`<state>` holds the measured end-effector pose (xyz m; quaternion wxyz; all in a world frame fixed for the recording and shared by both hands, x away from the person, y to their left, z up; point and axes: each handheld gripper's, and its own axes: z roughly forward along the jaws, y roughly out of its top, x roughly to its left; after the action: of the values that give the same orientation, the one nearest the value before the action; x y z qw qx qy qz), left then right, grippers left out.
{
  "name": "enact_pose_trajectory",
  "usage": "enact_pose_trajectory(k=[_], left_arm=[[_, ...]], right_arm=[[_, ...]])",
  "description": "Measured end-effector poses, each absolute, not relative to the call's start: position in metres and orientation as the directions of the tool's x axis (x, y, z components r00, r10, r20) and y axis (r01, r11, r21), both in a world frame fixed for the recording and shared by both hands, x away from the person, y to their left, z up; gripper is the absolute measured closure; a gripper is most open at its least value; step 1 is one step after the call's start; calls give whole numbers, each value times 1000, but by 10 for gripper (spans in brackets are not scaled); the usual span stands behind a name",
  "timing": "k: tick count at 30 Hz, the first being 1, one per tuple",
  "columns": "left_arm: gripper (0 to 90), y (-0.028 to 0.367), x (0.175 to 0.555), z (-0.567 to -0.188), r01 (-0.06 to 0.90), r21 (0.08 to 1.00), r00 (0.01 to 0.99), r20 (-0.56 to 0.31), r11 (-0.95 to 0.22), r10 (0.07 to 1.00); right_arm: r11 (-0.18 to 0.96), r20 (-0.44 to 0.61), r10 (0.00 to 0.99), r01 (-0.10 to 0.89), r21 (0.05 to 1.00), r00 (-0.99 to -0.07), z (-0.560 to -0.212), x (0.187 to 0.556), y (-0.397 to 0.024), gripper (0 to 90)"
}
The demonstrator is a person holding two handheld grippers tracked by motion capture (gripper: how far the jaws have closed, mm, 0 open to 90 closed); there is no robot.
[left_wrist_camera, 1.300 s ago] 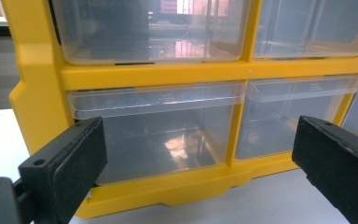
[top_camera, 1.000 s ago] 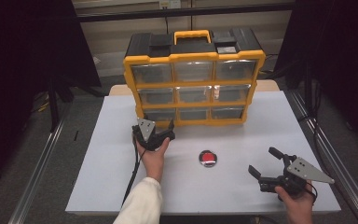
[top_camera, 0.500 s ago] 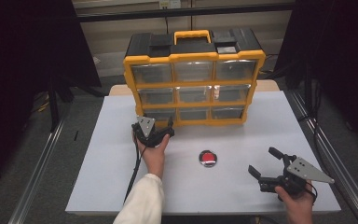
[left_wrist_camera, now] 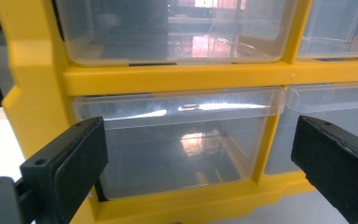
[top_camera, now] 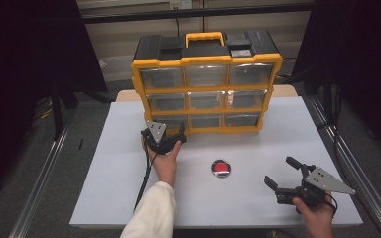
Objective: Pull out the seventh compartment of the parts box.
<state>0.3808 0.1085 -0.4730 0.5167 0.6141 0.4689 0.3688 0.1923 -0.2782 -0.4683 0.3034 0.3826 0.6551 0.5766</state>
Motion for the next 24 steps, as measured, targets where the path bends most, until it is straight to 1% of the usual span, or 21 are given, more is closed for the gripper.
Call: enact_pose_trajectory(k=[2,13,20,22,24], left_arm=[[36,109,382,-473,189,981,308,-28,-33,951],[36,105,384,-471,180,983,282,-36,-16,959],[43,105,383,-472,187,981,273,-7,-46,962],[52,104,384,-472,170,985,272,-6,-42,962],[57,104,384,-472,166,984,274,14,-62,962]], right_arm=[[42,44,851,152,988,-523,-468,192,-278,15],[40,46,851,152,988,-523,-468,192,-278,16],[41,45,851,152,987,-524,-468,192,-278,16],[40,47,851,153,987,-524,-468,192,-278,16],[40,47,851,153,987,-524,-468,192,-279,15]])
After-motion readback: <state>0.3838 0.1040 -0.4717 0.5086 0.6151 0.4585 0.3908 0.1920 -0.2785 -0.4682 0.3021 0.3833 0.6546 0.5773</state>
